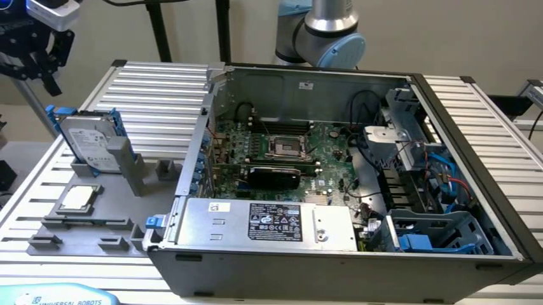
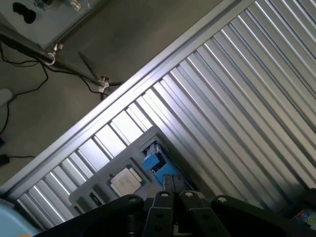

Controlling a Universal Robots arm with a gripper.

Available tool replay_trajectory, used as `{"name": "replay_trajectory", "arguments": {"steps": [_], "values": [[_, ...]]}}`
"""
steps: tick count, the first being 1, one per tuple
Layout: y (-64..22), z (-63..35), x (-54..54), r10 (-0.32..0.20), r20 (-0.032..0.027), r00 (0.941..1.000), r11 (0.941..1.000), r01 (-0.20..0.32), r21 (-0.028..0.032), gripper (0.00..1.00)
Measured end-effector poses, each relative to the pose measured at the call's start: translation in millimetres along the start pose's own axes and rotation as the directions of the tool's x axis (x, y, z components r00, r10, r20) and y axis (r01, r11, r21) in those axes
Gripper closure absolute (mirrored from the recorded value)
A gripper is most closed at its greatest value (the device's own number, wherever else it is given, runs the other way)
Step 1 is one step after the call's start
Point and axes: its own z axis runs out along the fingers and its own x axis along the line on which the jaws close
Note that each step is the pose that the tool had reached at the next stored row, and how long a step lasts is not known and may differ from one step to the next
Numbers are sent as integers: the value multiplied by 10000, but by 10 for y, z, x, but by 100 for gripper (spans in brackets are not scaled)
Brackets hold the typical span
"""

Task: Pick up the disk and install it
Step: 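Pick up the disk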

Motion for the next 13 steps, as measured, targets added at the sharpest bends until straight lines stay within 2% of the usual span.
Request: {"name": "replay_trajectory", "arguments": {"steps": [4,7,10,13], "values": [[-1,7,0,-729,-36,9973,9973,729,-13,89],[-2,14,0,-1267,-58,9919,9919,1267,-21,89],[-1,26,0,-1815,-80,9834,9834,1815,-29,89],[-2,39,0,-2347,-100,9720,9721,2346,-39,89]]}}
